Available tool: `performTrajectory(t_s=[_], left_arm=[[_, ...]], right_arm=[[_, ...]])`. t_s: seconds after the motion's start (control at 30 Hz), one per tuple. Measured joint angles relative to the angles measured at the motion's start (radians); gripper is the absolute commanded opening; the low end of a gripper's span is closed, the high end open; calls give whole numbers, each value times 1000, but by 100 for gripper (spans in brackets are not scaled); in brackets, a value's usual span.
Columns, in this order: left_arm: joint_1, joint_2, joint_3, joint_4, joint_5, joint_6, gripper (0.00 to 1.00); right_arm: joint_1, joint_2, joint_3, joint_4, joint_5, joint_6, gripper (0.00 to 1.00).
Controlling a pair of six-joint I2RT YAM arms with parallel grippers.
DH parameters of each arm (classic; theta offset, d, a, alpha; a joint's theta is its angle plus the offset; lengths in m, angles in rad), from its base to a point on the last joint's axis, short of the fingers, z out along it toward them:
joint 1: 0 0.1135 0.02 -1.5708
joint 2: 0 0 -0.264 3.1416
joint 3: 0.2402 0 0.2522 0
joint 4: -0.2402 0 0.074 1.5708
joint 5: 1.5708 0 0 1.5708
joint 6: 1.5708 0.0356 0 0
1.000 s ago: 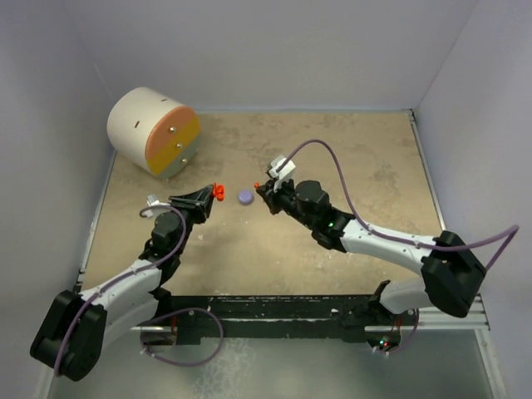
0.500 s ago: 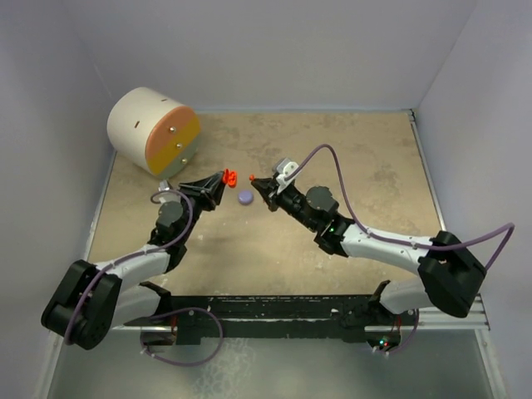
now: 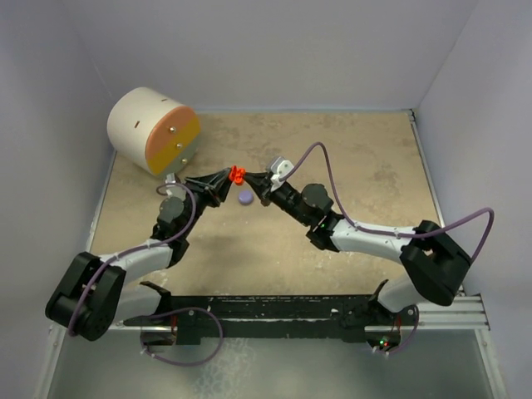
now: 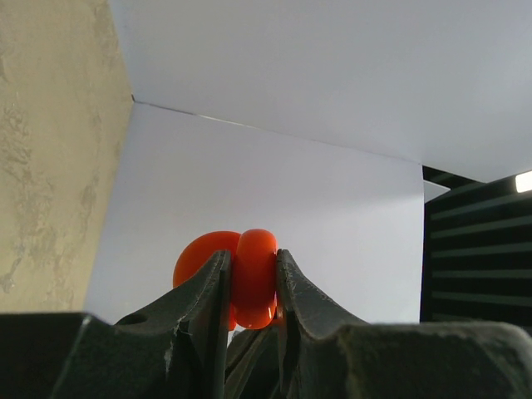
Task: Insert the wireless bluetooth earbuds into the charging case
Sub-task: Place the earbud in the charging case.
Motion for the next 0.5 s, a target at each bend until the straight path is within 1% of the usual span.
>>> performTrajectory(t_s=[0.5], left_arm=[[0,31,32,12,93,0,0]], right_arm=[[-29,18,28,47,-37,-3,0]])
